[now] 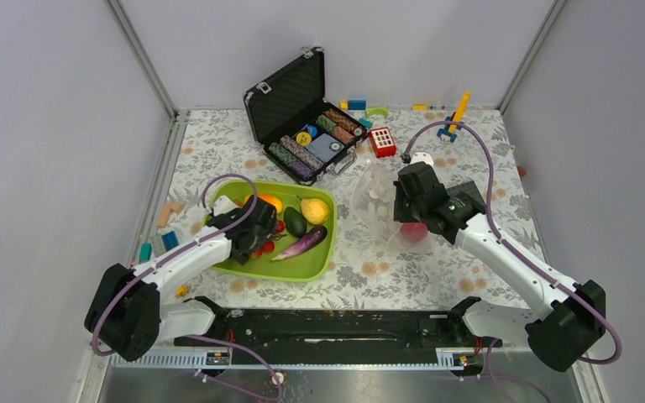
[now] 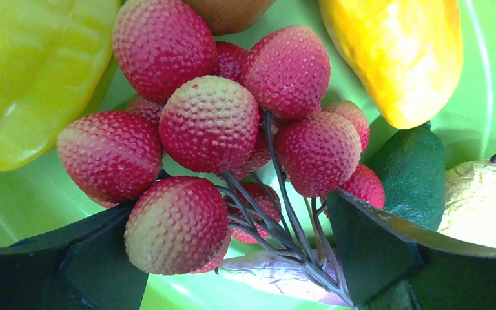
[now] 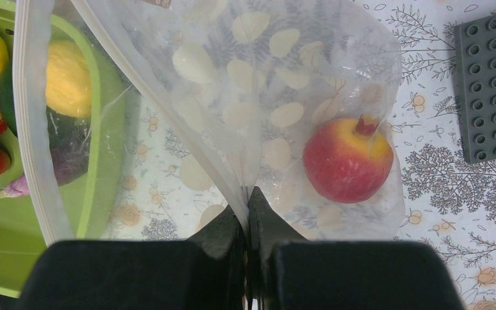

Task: Place the food in the zip-top bag and seal the zipper
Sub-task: Pick up the fake fruit from the bin.

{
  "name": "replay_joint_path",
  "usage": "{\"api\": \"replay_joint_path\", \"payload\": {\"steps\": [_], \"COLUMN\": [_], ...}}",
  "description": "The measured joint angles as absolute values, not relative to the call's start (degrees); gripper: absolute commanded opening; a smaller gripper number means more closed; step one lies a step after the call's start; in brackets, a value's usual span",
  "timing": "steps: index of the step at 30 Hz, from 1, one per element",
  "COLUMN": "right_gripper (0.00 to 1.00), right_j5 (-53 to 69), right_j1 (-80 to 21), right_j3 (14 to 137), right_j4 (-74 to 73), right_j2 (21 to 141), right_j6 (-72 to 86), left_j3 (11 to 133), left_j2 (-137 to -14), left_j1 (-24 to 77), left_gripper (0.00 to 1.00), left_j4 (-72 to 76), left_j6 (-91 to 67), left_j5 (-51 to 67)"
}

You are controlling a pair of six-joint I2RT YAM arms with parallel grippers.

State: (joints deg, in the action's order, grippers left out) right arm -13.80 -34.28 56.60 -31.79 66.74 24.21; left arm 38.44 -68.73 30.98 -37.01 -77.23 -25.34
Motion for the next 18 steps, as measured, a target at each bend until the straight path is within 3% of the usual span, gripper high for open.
{"api": "replay_joint_path", "payload": {"steps": [11, 18], "right_gripper": [0.02, 0.02], "right_j5": [-13.78, -13.78], "right_j1": [-34.17, -34.17], "right_j3": [56.60, 56.60], "right_j4": [-31.79, -31.77], "right_j2": [66.74, 66.74], "right_j6": [24.21, 24.21], "left_j3": [37.98, 37.82], "left_j2": [-69.54, -67.29], "left_j1": [30.76, 30.72], "left_gripper": [0.55, 0.39], "left_j4": [-35.83, -36.56], "left_j6": [-76.25, -75.26], "left_j5": [-25.30, -25.23]}}
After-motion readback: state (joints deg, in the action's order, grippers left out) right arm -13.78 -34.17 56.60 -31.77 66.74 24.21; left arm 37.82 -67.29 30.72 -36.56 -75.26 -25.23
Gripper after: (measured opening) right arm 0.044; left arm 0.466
